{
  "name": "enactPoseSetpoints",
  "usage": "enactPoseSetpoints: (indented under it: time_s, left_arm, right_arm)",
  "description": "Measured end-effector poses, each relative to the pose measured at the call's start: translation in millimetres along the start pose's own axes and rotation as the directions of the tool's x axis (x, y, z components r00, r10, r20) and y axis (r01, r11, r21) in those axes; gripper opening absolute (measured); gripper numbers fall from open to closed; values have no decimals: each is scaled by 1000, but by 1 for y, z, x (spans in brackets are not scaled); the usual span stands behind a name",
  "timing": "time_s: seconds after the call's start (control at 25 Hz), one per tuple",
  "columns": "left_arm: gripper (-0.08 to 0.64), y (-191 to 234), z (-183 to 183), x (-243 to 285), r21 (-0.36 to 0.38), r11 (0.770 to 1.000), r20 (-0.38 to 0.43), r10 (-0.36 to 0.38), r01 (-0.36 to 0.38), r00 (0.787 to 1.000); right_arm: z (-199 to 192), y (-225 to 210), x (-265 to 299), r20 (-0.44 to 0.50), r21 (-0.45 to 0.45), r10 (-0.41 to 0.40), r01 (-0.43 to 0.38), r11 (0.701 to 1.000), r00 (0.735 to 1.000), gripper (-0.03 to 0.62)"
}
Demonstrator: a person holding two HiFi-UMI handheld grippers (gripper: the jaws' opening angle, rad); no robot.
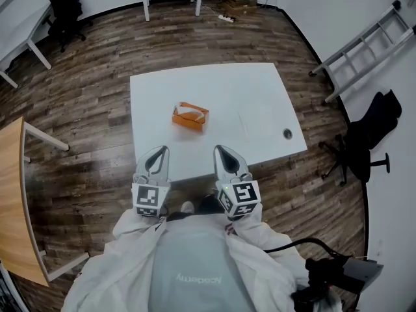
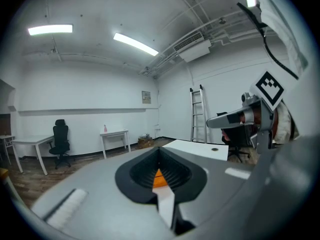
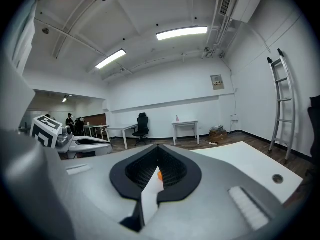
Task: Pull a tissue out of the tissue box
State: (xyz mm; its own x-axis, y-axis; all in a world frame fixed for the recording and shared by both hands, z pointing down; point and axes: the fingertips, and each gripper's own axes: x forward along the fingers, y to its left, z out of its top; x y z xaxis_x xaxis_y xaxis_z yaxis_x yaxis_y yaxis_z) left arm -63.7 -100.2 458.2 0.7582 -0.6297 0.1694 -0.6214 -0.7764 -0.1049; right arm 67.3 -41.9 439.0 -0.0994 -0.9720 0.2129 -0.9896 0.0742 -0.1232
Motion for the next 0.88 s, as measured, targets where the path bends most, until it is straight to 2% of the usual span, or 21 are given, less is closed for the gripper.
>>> enactPoseSetpoints:
  time_s: [0.4,0.88]
  left_arm:
    - [-2,16,-11,12,-15,999,-49,51,-52,998]
    - [-2,30,-11,69,-26,992,-107,120,-124,987]
  right_arm:
    - [-5,-6,33,-39,11,57,-57,998,998,0]
    - [3,-50,93,-87,19,141,-140,990,986,0]
